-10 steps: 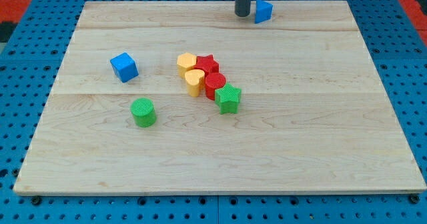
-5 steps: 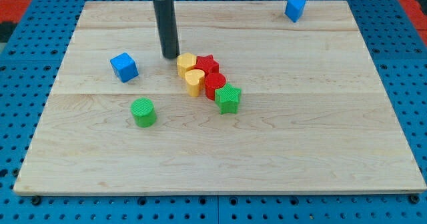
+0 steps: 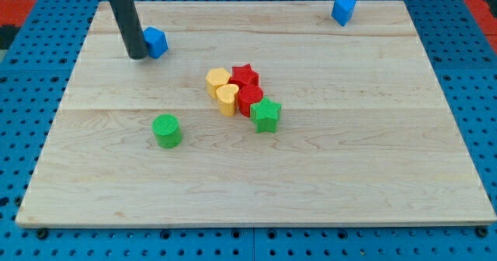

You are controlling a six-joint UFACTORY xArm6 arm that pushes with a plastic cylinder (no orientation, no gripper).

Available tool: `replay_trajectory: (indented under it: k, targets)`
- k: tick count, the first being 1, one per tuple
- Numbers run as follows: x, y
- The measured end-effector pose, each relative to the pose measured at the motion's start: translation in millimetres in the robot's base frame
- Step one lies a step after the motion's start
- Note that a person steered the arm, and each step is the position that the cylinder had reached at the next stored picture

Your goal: Push the green circle into the green star

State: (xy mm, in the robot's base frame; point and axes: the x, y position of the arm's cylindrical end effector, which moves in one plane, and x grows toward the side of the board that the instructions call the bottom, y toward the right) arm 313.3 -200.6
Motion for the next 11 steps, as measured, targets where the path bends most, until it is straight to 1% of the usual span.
replay_trajectory:
  k: [1,2,4,5,6,8,9,10,11]
  targets:
    - [-14.0,19.5]
    - [-14.1,100.4]
    - [-14.1,221.6]
    - [-26.0,249.7]
    - [-29.3,210.4]
    - [-52.6,331.1]
    - [-21.2,298.9]
    - [-2.7,307.4]
    - [-2.7,327.0]
